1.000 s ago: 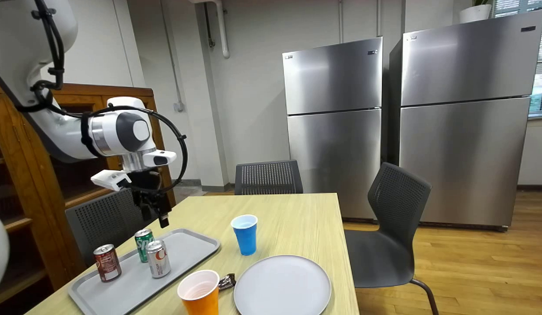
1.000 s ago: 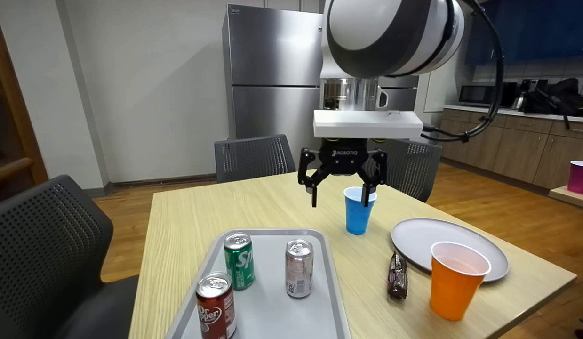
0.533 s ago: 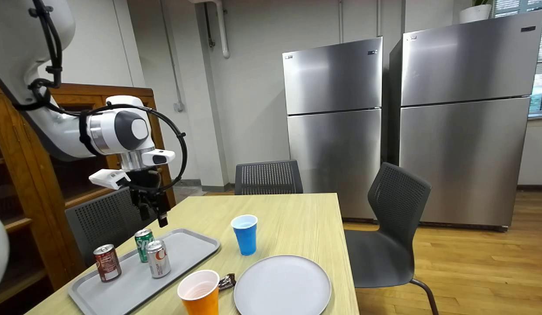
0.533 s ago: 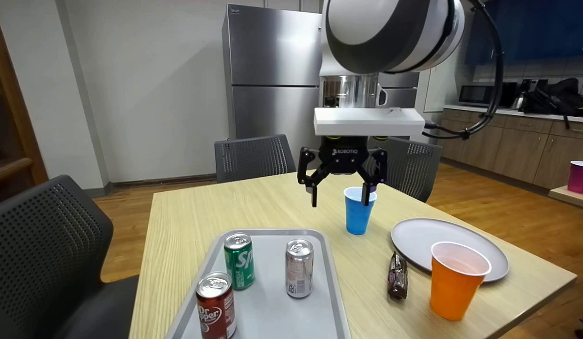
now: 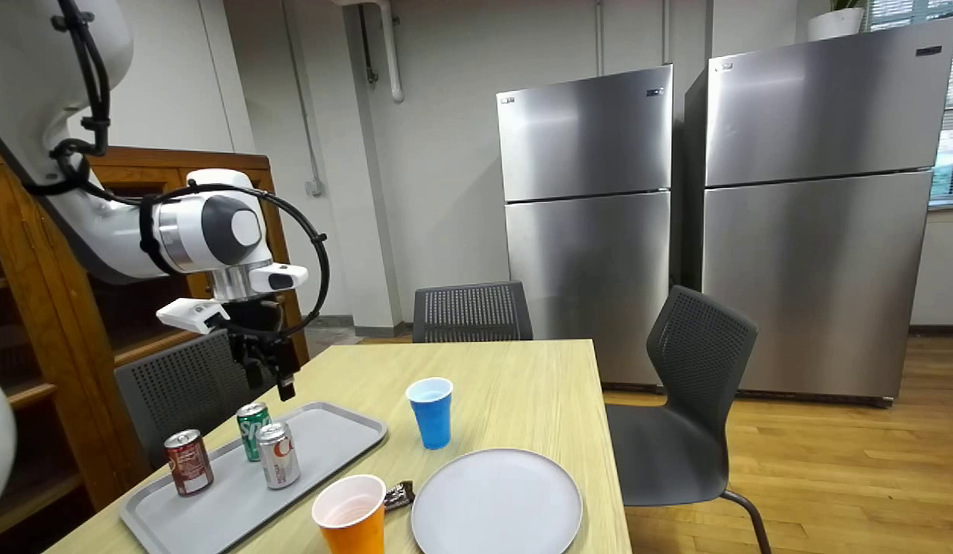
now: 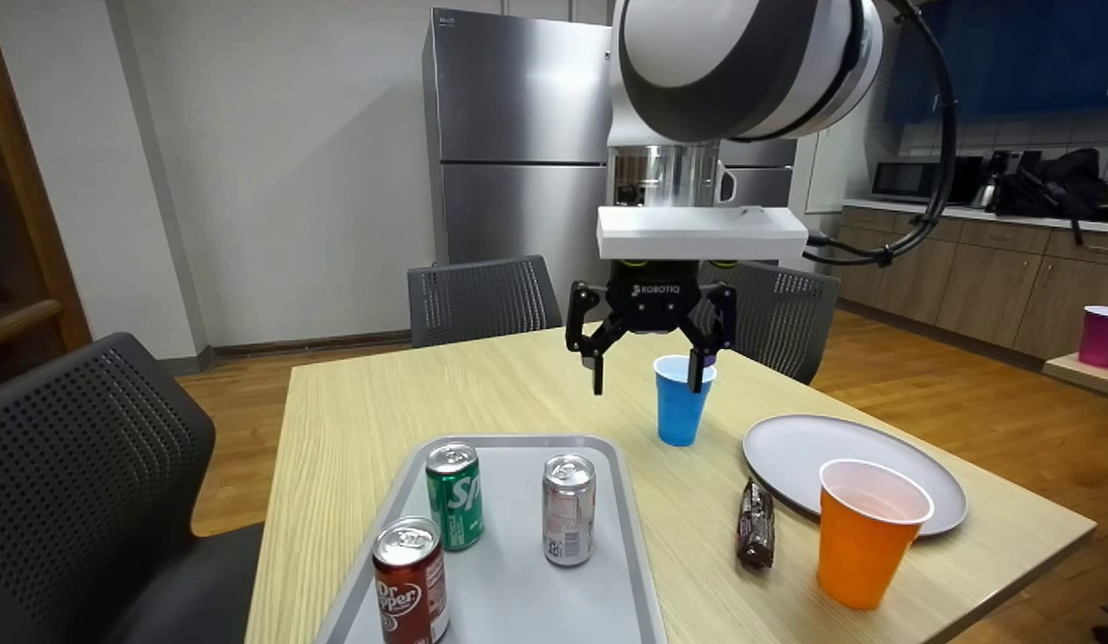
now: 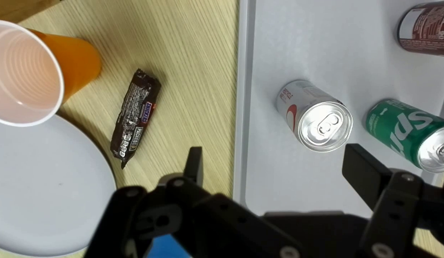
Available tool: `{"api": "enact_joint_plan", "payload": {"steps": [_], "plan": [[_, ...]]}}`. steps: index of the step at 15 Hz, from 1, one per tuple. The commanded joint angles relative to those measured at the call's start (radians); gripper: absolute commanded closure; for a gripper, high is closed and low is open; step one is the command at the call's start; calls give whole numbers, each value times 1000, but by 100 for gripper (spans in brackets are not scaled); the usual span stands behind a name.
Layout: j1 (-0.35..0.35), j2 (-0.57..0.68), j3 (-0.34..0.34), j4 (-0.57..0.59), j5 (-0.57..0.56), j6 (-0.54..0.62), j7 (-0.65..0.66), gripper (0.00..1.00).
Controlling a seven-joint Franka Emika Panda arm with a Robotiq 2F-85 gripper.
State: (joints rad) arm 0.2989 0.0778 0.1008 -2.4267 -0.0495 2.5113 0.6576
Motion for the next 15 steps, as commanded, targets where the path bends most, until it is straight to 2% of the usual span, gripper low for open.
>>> {"api": "enact_joint_plan", "payload": {"steps": [1, 8, 15], "plan": [[-21, 9, 33, 8, -6, -5, -10, 0], [-8, 86, 68, 50, -14, 11, -94, 0], [11, 186, 58, 114, -62, 2, -132, 0]]}}
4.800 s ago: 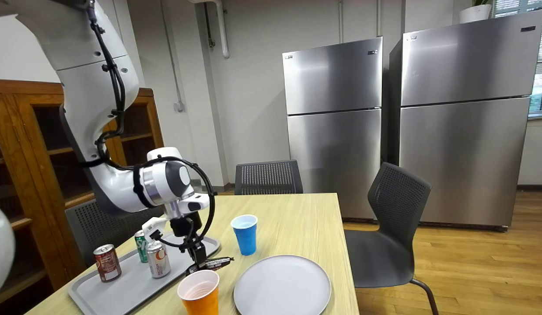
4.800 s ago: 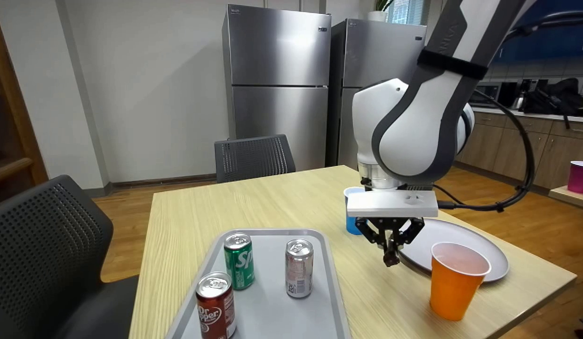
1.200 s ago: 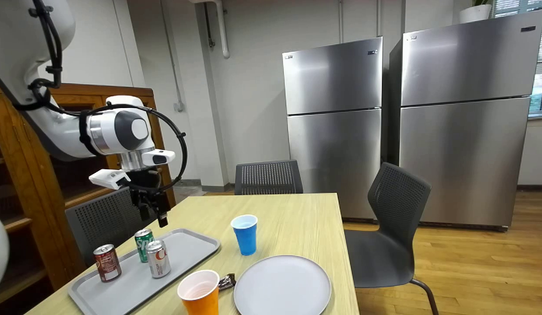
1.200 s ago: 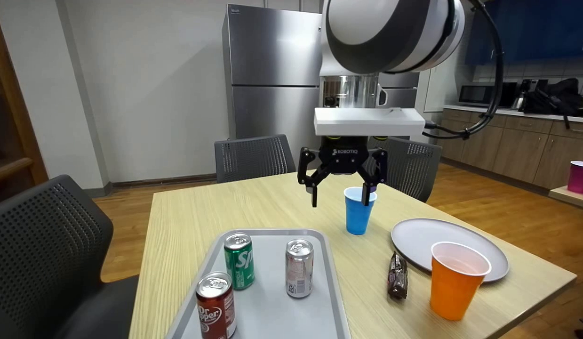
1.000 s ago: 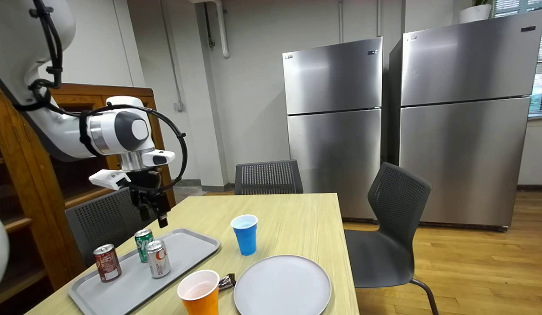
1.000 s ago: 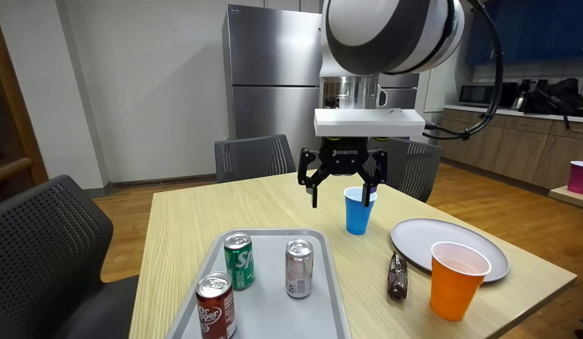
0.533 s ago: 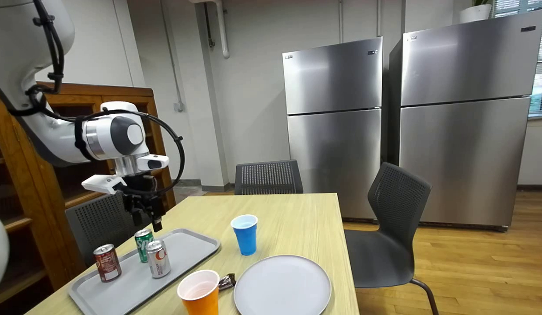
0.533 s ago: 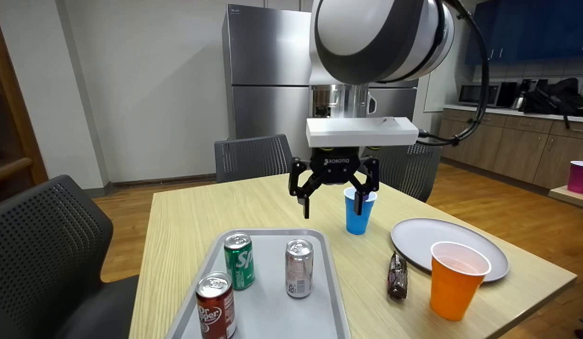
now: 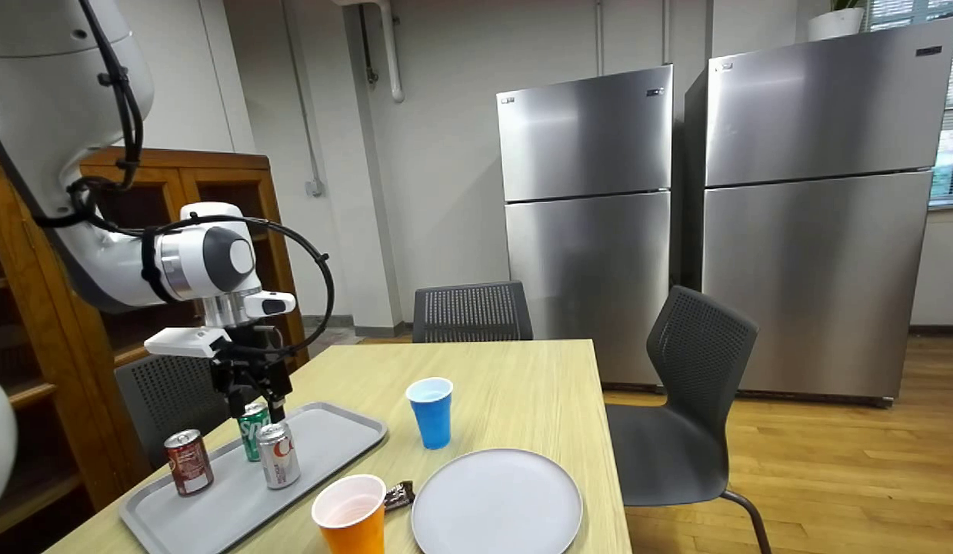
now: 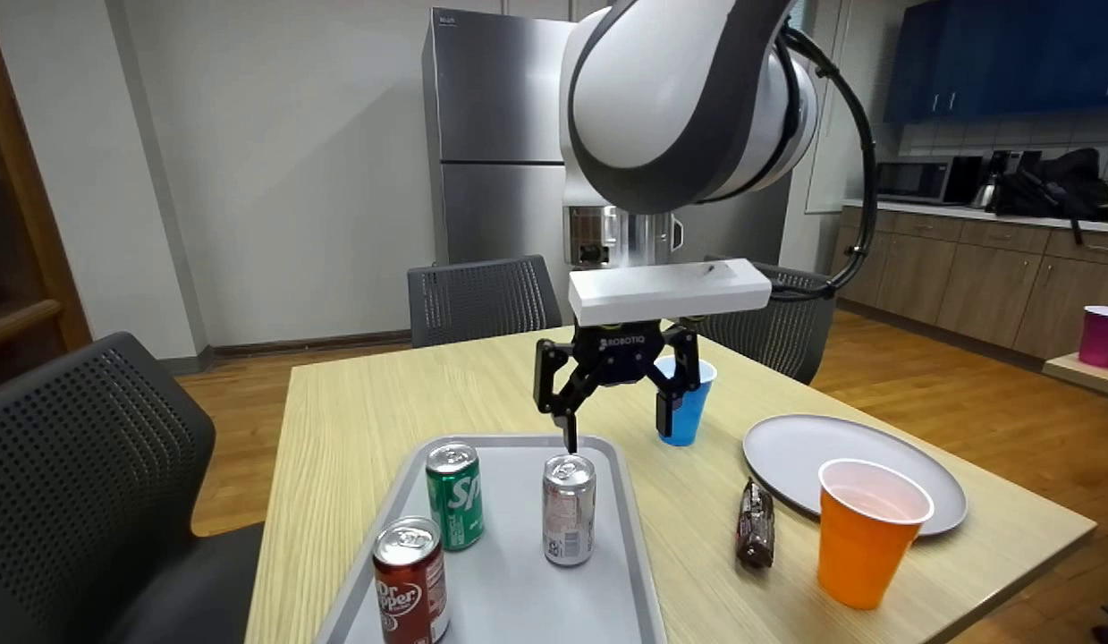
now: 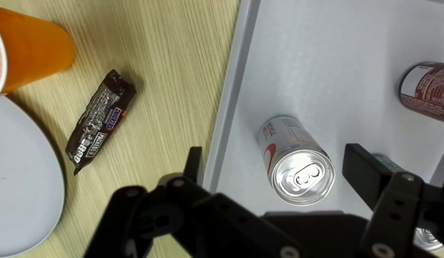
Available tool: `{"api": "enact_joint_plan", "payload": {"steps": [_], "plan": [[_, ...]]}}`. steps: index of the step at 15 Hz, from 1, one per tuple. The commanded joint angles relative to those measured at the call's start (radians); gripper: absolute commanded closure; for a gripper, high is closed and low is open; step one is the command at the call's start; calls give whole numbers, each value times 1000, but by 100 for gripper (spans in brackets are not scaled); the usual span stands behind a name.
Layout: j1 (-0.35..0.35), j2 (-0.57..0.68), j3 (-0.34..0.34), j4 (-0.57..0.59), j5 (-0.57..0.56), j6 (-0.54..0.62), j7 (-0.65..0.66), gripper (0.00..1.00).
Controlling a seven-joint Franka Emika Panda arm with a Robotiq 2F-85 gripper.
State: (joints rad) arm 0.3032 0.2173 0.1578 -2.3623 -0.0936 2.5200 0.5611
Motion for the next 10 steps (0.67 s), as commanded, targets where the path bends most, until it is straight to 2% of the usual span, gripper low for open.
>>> {"api": "enact_joint_plan", "payload": {"steps": [1, 10], "plan": [[9, 59, 0, 59, -18, -7, -46, 0], [36, 166, -19, 153, -30, -22, -104, 0]]}}
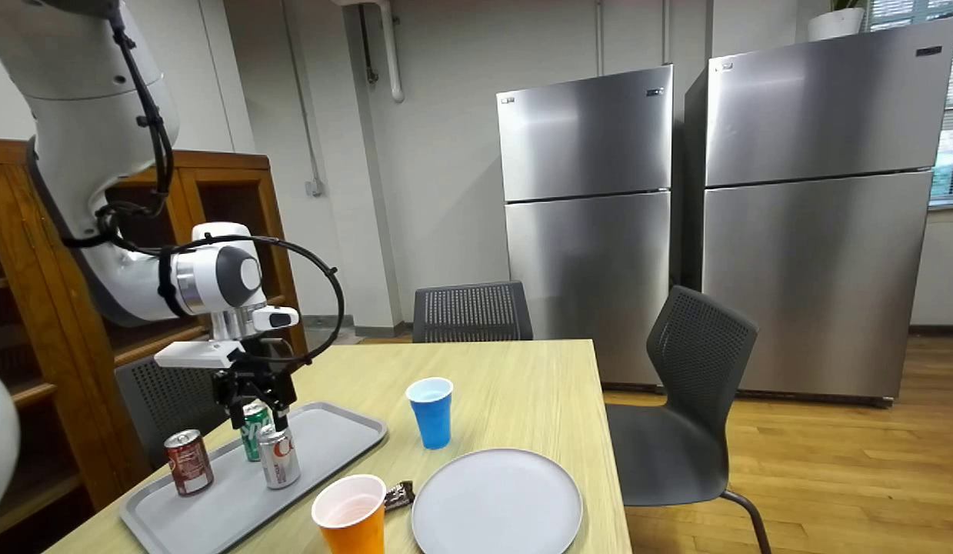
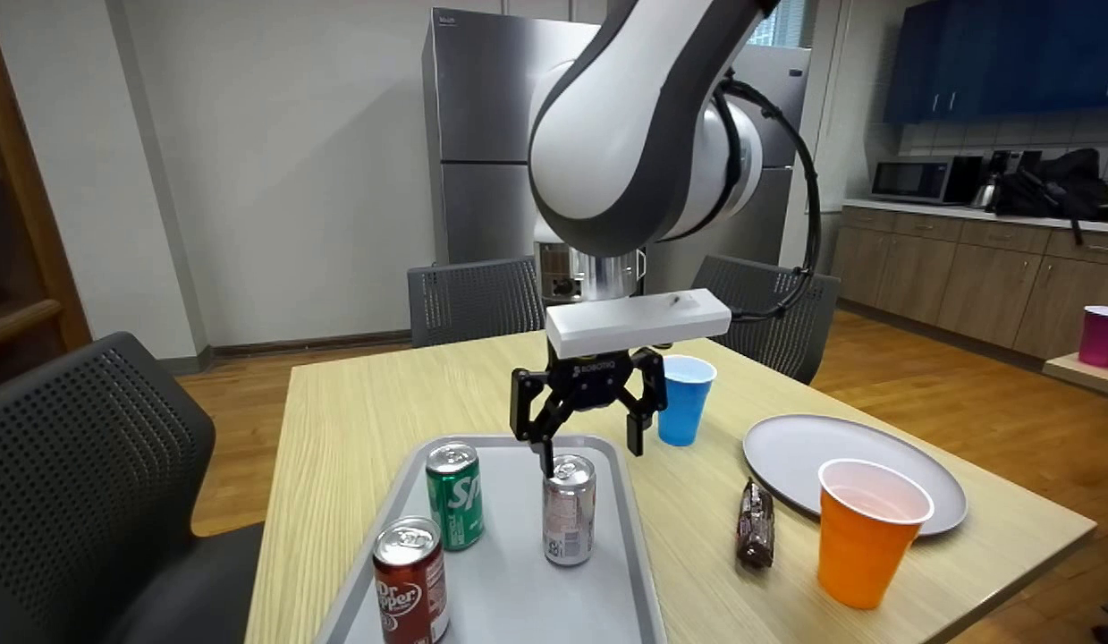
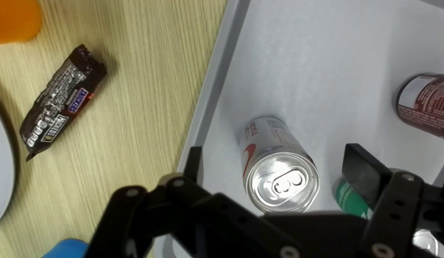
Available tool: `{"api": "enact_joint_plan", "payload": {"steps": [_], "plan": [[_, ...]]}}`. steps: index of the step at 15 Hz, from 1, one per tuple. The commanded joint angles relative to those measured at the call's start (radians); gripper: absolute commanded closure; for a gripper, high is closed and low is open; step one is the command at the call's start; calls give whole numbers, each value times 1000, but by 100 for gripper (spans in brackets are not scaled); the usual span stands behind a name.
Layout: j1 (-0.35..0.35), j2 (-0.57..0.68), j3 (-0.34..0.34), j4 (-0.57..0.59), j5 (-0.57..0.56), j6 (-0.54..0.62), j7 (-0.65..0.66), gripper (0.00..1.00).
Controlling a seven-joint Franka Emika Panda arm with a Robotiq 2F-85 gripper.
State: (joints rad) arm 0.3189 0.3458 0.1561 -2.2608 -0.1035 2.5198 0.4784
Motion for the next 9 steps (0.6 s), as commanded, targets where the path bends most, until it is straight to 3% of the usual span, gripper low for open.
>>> {"api": "enact_joint_plan", "payload": {"steps": [1, 9], "plan": [[25, 48, -23, 61, -30, -23, -16, 0], [58, 135, -51, 144, -59, -31, -20, 0]]}}
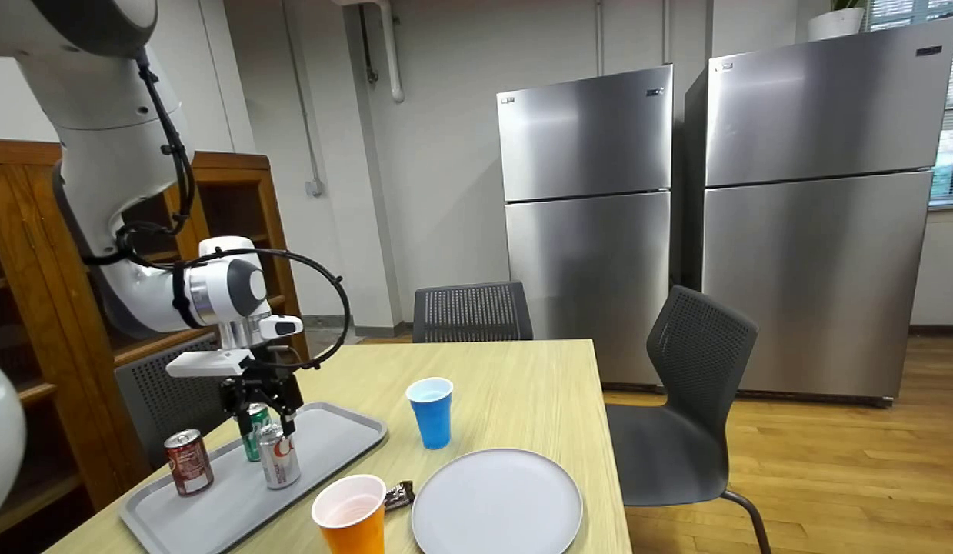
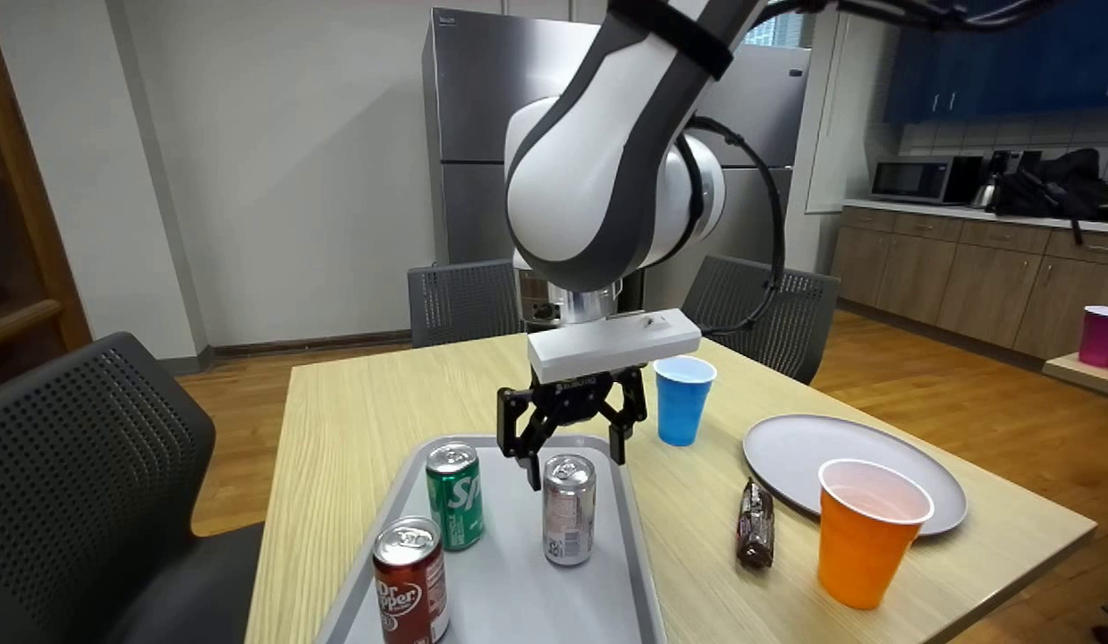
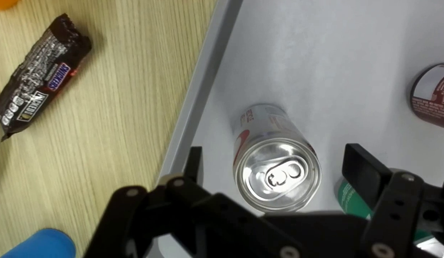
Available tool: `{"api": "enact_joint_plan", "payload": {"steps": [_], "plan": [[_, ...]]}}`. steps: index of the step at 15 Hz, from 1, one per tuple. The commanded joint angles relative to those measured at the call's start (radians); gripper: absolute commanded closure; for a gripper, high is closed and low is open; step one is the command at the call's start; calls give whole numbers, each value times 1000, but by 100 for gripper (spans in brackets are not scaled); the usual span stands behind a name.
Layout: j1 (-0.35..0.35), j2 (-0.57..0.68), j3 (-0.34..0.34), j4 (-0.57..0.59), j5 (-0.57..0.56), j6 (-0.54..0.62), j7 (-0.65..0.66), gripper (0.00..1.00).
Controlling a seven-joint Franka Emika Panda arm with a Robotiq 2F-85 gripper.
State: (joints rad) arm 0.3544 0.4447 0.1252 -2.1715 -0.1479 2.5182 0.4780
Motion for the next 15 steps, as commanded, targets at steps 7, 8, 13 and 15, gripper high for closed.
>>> {"api": "enact_joint_plan", "payload": {"steps": [7, 8, 13, 15], "plan": [[36, 95, -41, 108, -15, -31, -31, 0], [37, 100, -42, 113, -14, -32, -34, 0], [40, 113, -41, 121, -8, -31, -47, 0], [42, 111, -41, 117, -7, -30, -49, 0]]}}
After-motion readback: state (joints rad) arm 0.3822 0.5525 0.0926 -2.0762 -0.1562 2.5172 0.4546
